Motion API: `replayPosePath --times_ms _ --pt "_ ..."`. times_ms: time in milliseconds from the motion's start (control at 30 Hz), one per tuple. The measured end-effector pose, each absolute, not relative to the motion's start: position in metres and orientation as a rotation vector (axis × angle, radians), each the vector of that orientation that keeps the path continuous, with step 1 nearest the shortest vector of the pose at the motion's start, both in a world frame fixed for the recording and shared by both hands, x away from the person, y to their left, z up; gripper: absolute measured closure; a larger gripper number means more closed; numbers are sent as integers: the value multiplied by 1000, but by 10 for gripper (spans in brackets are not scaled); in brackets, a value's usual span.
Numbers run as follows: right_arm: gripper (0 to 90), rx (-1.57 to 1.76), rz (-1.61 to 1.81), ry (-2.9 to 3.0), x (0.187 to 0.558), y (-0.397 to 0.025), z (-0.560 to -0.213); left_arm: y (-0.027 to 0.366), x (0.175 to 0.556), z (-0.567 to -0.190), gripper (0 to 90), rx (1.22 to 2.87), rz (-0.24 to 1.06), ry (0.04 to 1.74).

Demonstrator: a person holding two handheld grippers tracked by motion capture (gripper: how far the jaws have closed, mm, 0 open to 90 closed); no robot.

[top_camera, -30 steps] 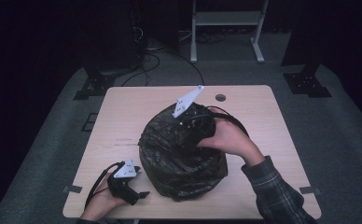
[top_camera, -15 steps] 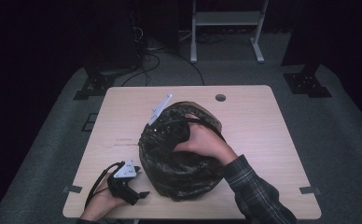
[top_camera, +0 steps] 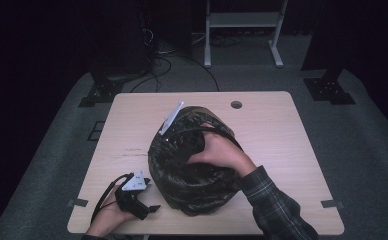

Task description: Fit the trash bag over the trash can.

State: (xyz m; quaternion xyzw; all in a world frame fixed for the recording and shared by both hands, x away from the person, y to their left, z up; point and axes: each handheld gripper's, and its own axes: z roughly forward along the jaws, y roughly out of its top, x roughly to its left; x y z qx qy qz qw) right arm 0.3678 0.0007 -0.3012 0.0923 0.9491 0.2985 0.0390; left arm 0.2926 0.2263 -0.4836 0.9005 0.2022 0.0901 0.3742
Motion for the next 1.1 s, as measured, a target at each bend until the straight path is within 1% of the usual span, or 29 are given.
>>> replayPosePath --times_ms 100,133,233,400,700,900,1000,1100 --pt "26 299 950 2873 369 -8 -292 226 293 -484 0 2306 231 517" --pt "26 365 997 2825 376 -20 -283 226 293 -484 0 2306 231 518" --pt "26 446 1027 2806 384 -26 -280 226 293 -483 0 2307 230 517" --pt "26 508 930 2827 394 -18 -296 226 293 -483 0 2307 230 516" --pt "26 528 803 2877 394 0 -319 226 293 -484 0 2306 230 517" --pt "26 531 870 2844 391 -7 -306 226 293 -484 0 2307 230 515" --pt "26 516 961 2831 386 -21 -294 226 293 -484 0 2307 228 515" --pt "26 500 1013 2820 385 -28 -289 226 293 -484 0 2307 229 513"
